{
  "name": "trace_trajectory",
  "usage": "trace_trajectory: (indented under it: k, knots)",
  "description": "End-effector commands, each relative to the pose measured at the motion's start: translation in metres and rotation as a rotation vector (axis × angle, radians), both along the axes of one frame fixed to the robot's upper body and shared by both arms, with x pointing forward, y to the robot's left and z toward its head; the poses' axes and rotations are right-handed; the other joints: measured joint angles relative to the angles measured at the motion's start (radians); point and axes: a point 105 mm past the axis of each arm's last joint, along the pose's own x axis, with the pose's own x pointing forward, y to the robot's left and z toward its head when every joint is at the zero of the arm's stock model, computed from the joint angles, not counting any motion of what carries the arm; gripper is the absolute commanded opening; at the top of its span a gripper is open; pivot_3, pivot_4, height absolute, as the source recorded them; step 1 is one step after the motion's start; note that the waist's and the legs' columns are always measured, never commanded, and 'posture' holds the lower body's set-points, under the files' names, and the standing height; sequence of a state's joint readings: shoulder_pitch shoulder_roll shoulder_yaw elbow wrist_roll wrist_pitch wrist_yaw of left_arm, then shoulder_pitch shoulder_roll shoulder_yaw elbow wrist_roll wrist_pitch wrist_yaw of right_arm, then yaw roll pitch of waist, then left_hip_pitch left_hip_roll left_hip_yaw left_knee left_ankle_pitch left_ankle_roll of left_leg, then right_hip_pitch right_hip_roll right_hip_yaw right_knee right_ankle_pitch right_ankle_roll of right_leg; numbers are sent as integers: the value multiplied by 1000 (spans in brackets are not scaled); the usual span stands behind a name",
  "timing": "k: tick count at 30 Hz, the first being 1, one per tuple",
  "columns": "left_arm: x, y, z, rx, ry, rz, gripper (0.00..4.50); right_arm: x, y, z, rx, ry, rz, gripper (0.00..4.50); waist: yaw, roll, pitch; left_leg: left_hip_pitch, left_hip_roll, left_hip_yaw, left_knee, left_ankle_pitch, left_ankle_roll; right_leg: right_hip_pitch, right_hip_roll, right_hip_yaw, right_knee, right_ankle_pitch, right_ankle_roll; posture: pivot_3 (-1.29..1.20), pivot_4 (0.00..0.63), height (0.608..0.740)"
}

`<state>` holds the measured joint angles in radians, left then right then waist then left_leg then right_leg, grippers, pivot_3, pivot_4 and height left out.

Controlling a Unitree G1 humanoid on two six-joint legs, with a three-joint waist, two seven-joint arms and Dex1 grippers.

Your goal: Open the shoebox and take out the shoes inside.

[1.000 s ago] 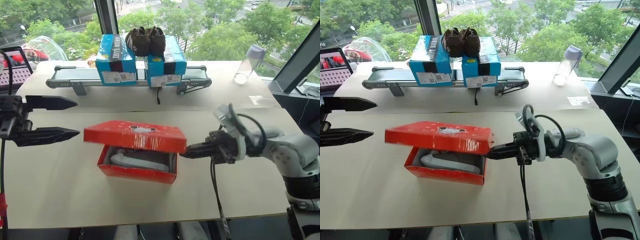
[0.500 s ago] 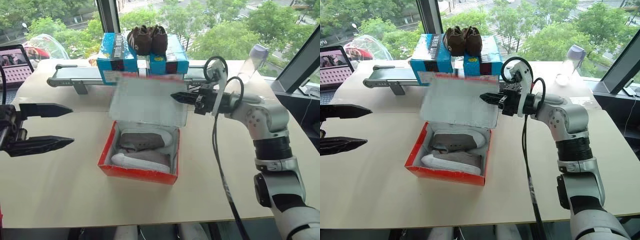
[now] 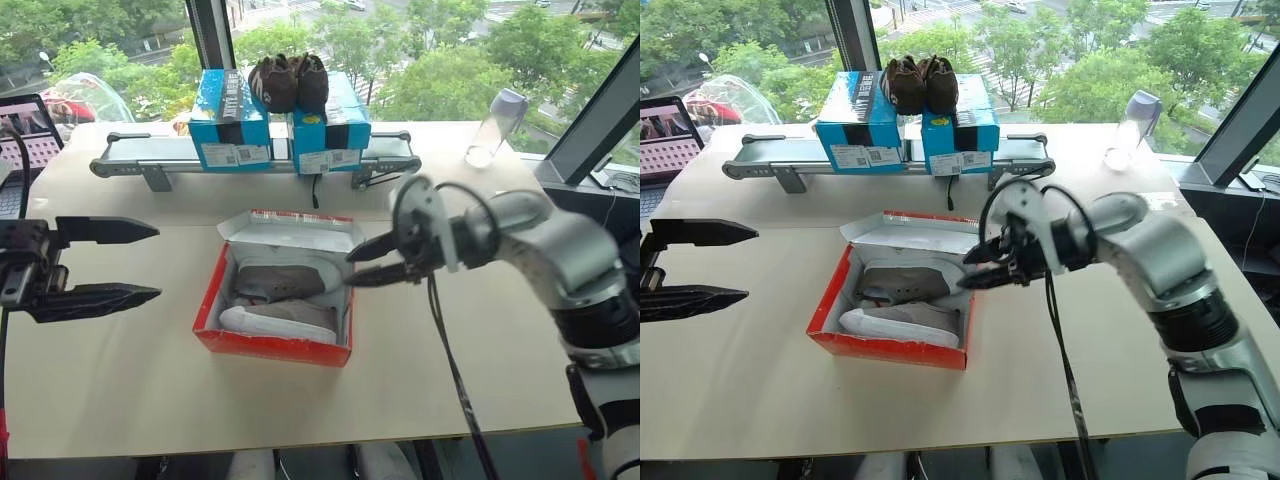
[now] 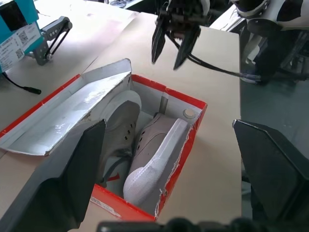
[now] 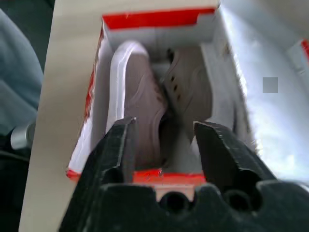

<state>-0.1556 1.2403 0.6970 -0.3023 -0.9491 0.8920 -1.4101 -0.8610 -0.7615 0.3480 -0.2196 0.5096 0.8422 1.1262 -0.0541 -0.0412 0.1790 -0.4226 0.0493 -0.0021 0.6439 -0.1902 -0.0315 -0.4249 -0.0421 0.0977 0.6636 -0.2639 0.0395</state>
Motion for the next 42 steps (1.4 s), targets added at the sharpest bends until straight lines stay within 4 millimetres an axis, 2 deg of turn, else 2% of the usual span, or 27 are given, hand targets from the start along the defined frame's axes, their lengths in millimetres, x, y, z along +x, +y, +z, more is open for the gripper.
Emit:
trace_trajectory:
  k: [1, 3, 9, 20, 25, 28, 34, 42]
  knots:
    - [-4, -4, 3, 25, -23, -42, 4500, 16, 2, -2, -71, -140, -31, 3844, -1, 0, 0, 0, 0, 0, 0, 0, 0, 0, 0, 0, 0, 0, 0, 0, 150, 740]
    - [-3, -4, 4, 25, -27, -37, 4500, 23, 7, -4, -67, -150, -46, 4464, -1, 0, 0, -2, 0, 0, 0, 0, 0, -1, 0, 0, 0, 2, -4, 0, 150, 740]
    - [-3, -5, 2, 35, -30, -28, 4500, 35, 12, -5, -65, -149, -85, 4464, -8, 0, 0, -2, 0, 0, 0, 0, 0, -1, 0, 0, 0, 3, -6, 0, 150, 740]
    - [-2, -1, 0, 44, -31, 6, 4500, 25, 20, 4, -81, -148, -17, 4464, -15, 0, 0, -1, 0, 0, 0, 0, 0, -1, 0, 0, 1, 3, -6, 0, 150, 740]
    - [-3, -2, -1, 40, -26, 5, 4500, 23, 15, 9, -177, -222, -17, 4464, -14, 0, 0, -2, 0, 0, 0, 0, 0, -1, 0, -1, 0, 3, -6, 0, 150, 740]
    - [-4, -3, -5, 39, -20, 5, 4500, 20, 15, 6, -240, -243, -30, 4464, -14, 0, 0, -1, 0, -1, 0, 0, 0, -1, 0, -1, 0, 3, -6, 0, 150, 740]
    - [-4, -5, -9, 36, -16, 5, 4500, 25, 27, -12, -254, -225, -89, 4464, -16, 0, 0, -1, 0, -1, 0, 0, 0, -1, 0, 0, 1, 3, -6, 0, 150, 740]
    - [-4, -5, -8, 38, -18, 4, 4500, 29, 37, -15, -230, -201, -116, 4464, -15, 0, 0, -1, 0, -1, 0, 0, 0, -1, 0, -1, 1, 3, -6, 0, 150, 740]
